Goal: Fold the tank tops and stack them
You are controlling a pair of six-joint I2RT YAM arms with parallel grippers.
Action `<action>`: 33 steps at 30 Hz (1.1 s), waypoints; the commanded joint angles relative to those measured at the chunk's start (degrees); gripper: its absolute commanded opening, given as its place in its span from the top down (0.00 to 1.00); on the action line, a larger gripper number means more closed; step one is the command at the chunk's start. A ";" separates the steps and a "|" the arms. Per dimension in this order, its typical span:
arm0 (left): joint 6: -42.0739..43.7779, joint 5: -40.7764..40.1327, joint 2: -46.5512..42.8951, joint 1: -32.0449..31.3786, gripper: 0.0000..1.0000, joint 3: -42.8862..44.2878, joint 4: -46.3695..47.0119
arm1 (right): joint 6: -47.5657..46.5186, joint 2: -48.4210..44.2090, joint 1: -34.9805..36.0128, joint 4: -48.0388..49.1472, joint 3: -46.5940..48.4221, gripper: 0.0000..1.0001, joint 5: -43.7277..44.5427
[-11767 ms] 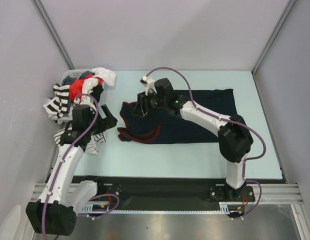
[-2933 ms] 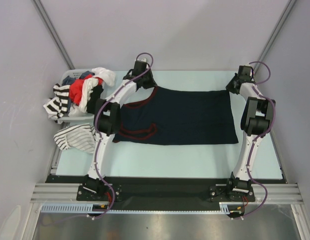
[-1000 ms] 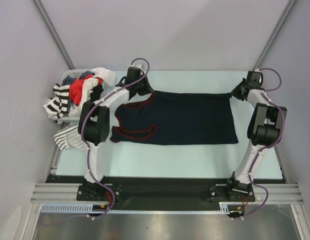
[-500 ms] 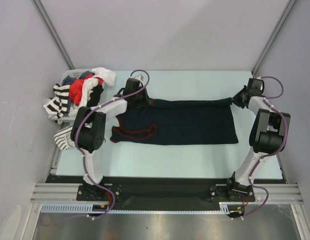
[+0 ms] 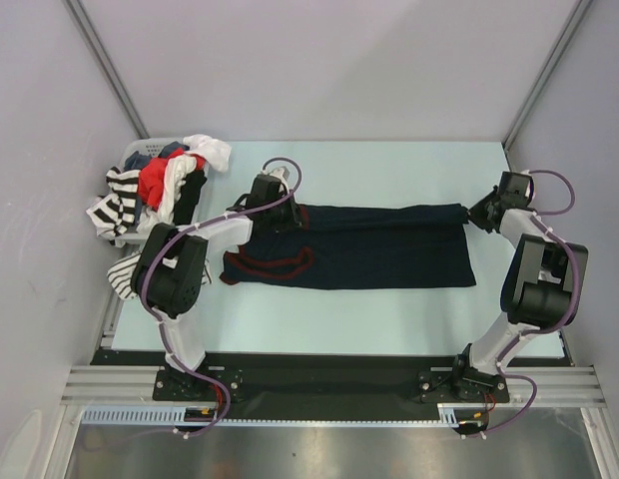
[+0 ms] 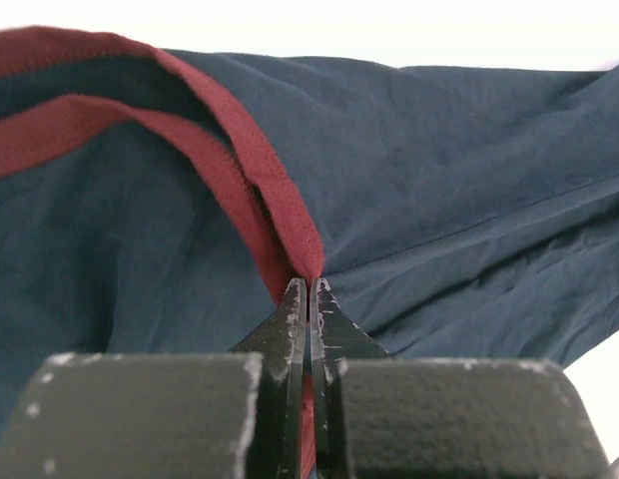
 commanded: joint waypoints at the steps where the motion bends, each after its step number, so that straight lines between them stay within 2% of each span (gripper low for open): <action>1: -0.20 -1.18 -4.06 -0.44 1.00 -1.68 2.87 | 0.56 -3.70 -0.49 2.29 -1.82 1.00 1.66; 25: -1.16 -4.61 -9.60 -3.52 1.00 -11.17 4.19 | 0.30 -7.05 -1.98 2.99 -8.95 1.00 2.89; 33: -1.34 -5.84 -8.99 -4.13 0.99 -12.84 3.75 | 1.26 -6.16 -2.24 4.13 -11.58 0.95 5.60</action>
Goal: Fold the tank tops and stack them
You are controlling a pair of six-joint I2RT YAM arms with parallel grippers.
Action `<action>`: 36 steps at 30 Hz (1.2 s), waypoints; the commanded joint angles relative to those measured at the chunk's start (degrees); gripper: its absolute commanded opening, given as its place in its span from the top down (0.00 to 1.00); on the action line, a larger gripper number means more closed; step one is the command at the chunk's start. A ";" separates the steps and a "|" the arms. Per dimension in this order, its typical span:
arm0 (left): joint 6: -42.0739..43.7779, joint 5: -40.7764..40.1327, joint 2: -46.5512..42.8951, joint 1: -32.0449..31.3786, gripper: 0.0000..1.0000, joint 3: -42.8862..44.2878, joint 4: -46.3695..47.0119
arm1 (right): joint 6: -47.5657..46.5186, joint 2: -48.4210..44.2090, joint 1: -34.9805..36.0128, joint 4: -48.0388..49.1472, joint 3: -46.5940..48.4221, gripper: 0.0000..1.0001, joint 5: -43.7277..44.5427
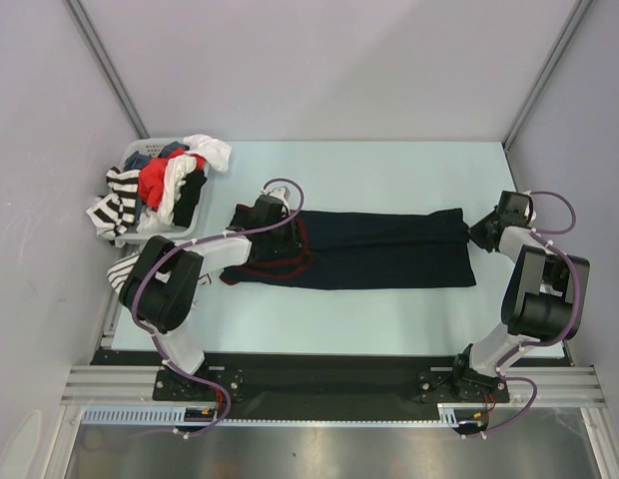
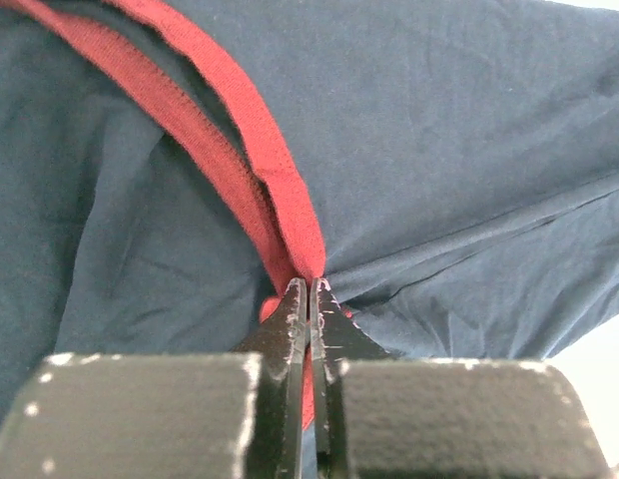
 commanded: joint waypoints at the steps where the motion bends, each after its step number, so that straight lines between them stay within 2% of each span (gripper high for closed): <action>1: -0.25 -2.37 -2.23 -0.64 0.96 -1.37 0.91 | 0.85 -1.20 -0.93 3.35 -3.01 0.93 3.74; 3: -0.07 -3.24 -1.88 -1.16 0.93 -1.63 1.00 | 0.94 -1.38 -1.37 5.11 -3.99 0.81 3.03; 4: -0.07 -3.86 -1.88 -1.25 0.85 -1.72 0.91 | 1.03 -1.12 -1.46 5.37 -4.25 0.75 3.03; 6: 0.02 -5.26 -2.23 -1.52 0.78 -1.90 0.91 | 1.03 -0.86 -1.72 5.46 -3.99 0.67 2.59; 8: 0.10 -6.14 -3.02 -1.43 0.59 -1.99 0.65 | 1.20 -1.72 -1.81 5.38 -3.99 0.64 1.01; 9: 0.54 -6.84 -3.72 -1.43 0.52 -1.81 0.38 | 1.29 -2.43 -1.81 5.46 -4.25 0.57 1.10; 13: 1.95 -10.10 -6.44 -1.43 0.37 0.20 -2.34 | 1.29 -6.82 -1.81 5.11 -4.96 0.43 2.33; 14: 2.21 -10.54 -7.23 -1.52 0.32 0.47 -2.87 | 1.29 -8.40 -1.81 4.24 -4.70 0.36 4.07; 18: 3.88 -13.96 -11.19 -1.52 0.15 1.87 -6.29 | 1.03 -10.87 -1.81 2.56 -3.55 0.27 5.05; 20: 4.32 -17.82 -13.12 -1.43 0.03 3.02 -9.61 | 0.50 -11.31 -1.55 2.48 -2.94 0.24 4.62; 25: 3.45 -23.18 -18.57 -1.43 0.00 2.06 -14.29 | -1.35 -8.77 -0.59 1.43 0.05 0.24 0.13; 30: -0.94 -28.91 -25.94 -1.34 0.00 -3.21 -17.11 | -0.47 -12.62 0.38 4.05 -4.16 0.31 -0.75; 34: -0.95 -27.25 -29.65 1.46 0.00 -8.57 -15.27 | -1.17 -16.58 2.49 4.23 -5.93 0.35 0.57; 36: -0.69 -23.05 -29.65 5.76 0.00 -8.58 -15.00 | -1.52 -17.81 4.68 3.71 -5.23 0.36 0.74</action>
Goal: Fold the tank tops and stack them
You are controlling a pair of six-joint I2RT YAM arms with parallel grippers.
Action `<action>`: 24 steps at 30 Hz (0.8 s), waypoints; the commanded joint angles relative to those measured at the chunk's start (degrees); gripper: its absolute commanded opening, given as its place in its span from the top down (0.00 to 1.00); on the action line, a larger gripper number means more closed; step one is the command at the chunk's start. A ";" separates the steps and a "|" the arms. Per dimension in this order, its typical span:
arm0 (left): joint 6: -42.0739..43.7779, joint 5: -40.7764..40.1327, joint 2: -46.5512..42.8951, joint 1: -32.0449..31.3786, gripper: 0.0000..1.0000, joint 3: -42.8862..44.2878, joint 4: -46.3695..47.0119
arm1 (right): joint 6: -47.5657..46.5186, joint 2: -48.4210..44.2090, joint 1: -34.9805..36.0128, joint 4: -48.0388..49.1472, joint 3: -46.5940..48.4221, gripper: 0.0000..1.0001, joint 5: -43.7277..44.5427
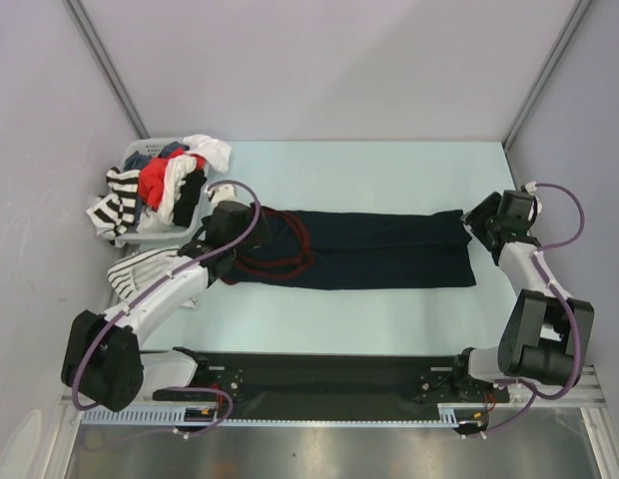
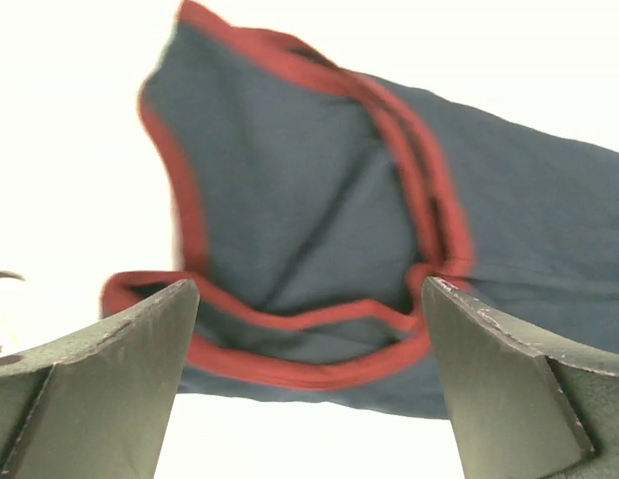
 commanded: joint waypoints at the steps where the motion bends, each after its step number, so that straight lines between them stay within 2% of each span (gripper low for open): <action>1: -0.91 3.18 -0.91 5.79 0.00 -0.47 0.36 | -2.11 -3.70 3.38 1.37 1.05 0.37 0.63; 5: -0.20 4.59 0.93 10.01 0.00 1.55 -0.42 | -3.87 -4.84 7.69 0.31 1.84 0.38 1.87; 10: -2.57 4.77 0.15 10.73 0.02 -0.11 -1.13 | -4.05 -4.93 8.66 -1.88 1.85 0.37 1.43; 14: -4.15 -1.80 -5.54 9.76 0.03 -3.45 -4.55 | -3.61 -7.39 10.06 -2.06 -0.17 0.36 1.08; 17: -5.82 -3.05 -11.08 9.67 0.02 -6.79 -6.66 | -2.73 -9.32 10.41 -2.50 -1.93 0.36 1.87; 24: -11.53 4.15 -23.05 9.06 0.07 -18.20 -5.18 | 0.17 -8.71 10.50 -4.87 -4.40 0.40 6.16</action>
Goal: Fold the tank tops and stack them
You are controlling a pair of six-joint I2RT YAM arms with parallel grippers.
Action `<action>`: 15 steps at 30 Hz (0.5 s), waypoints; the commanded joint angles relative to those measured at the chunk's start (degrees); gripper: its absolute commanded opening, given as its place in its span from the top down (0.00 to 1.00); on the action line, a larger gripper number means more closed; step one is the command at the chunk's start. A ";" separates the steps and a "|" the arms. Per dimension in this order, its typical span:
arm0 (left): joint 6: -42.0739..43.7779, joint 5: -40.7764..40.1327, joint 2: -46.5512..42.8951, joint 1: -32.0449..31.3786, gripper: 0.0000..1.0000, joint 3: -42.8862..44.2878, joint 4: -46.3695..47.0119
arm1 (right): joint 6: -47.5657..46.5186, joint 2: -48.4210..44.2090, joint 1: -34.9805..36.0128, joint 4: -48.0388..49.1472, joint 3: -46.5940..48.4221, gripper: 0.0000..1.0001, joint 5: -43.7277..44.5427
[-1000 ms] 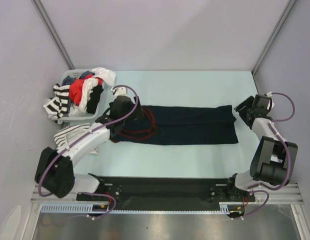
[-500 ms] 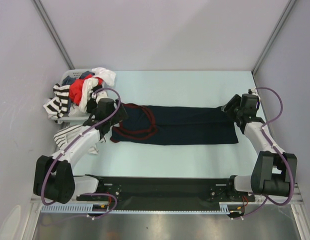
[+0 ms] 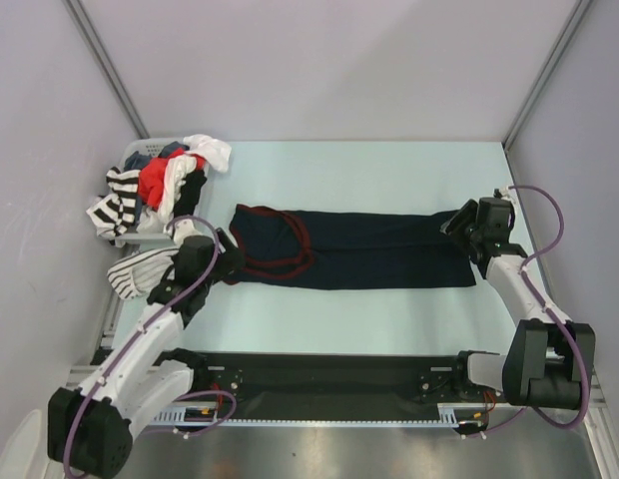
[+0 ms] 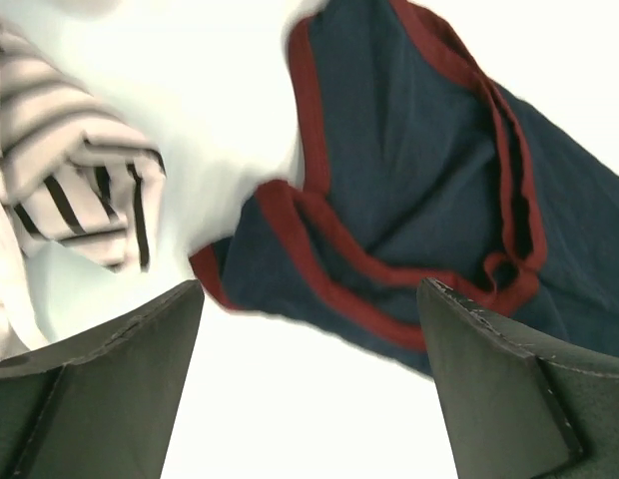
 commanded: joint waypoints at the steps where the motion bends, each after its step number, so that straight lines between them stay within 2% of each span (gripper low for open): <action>1: -4.98 3.34 -4.17 -0.71 0.07 -4.36 1.34 | 1.98 0.01 -0.10 -2.71 -1.07 0.41 4.38; 5: -7.53 5.72 -5.76 -0.98 0.07 -8.23 3.54 | 4.87 -0.86 -1.33 -4.38 -2.04 0.40 6.39; 8: -9.46 8.79 -4.63 -1.41 0.08 -10.17 7.05 | 9.88 -2.18 -1.85 -8.77 -3.36 0.51 12.28; 11: -11.48 8.10 -2.96 -3.34 0.09 -10.70 9.51 | 12.61 -2.89 -2.65 -11.41 -4.94 0.53 13.44; 15: -13.95 5.64 0.03 -6.68 0.11 -10.79 12.24 | 15.43 -2.63 -4.40 -15.46 -6.43 0.50 14.06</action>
